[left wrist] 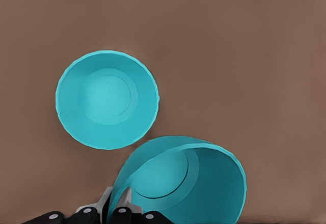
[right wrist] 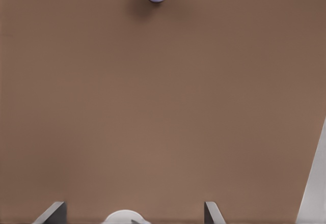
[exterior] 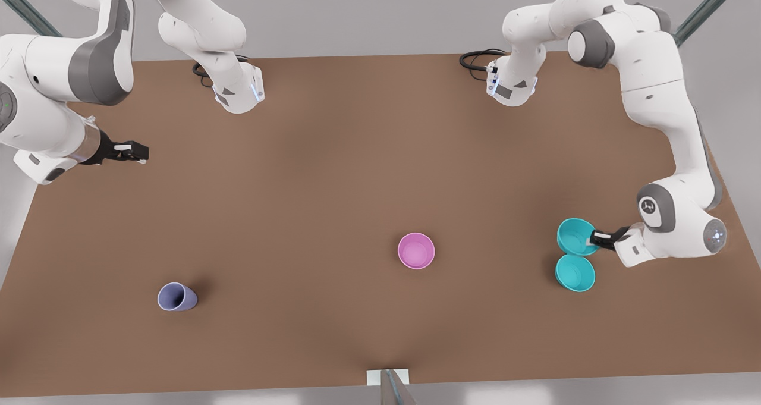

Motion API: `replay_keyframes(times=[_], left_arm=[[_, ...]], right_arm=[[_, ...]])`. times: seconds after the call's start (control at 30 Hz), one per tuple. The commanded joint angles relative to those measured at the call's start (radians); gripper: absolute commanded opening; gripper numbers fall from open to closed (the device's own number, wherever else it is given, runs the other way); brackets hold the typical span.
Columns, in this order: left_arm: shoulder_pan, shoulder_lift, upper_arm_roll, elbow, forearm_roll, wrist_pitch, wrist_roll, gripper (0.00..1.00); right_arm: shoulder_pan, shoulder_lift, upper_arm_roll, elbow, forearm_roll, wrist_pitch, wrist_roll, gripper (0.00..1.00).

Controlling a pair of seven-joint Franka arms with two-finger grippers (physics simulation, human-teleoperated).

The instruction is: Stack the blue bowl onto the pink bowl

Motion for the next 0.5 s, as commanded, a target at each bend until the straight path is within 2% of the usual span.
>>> replay_keyframes(times=[0.0, 0.03, 0.1, 0.17, 0.23, 0.37, 0.47], left_arm=[[-0.124, -0.023, -0.007, 0.011, -0.014, -0.213, -0.72, 0.21], [-0.196, 0.002, -0.007, 0.057, -0.017, -0.216, -0.846, 0.21], [-0.237, 0.098, -0.097, 0.186, -0.072, -0.183, -1.105, 0.21], [-0.325, 0.155, -0.104, 0.241, -0.075, -0.054, -1.258, 0.21], [-0.335, 0.203, -0.134, 0.275, -0.075, 0.055, -1.329, 0.21], [-0.375, 0.304, -0.191, 0.45, -0.072, 0.069, -1.512, 0.21], [-0.386, 0.313, -0.194, 0.45, -0.072, 0.112, -1.538, 0.21]], right_arm=[[0.001, -0.001, -0.001, -0.001, 0.002, -0.001, -0.048, 1.0], [0.001, -0.001, -0.002, -0.001, 0.0, -0.001, -0.048, 1.0], [0.001, -0.001, -0.004, -0.003, 0.0, -0.001, -0.048, 1.0], [0.001, -0.001, -0.005, -0.006, 0.002, -0.001, -0.05, 1.0], [0.001, -0.001, -0.005, -0.007, 0.0, -0.001, -0.05, 1.0], [0.001, 0.0, -0.005, -0.007, 0.002, -0.001, -0.048, 1.0], [0.001, 0.0, -0.005, -0.007, 0.002, -0.001, -0.048, 1.0]])
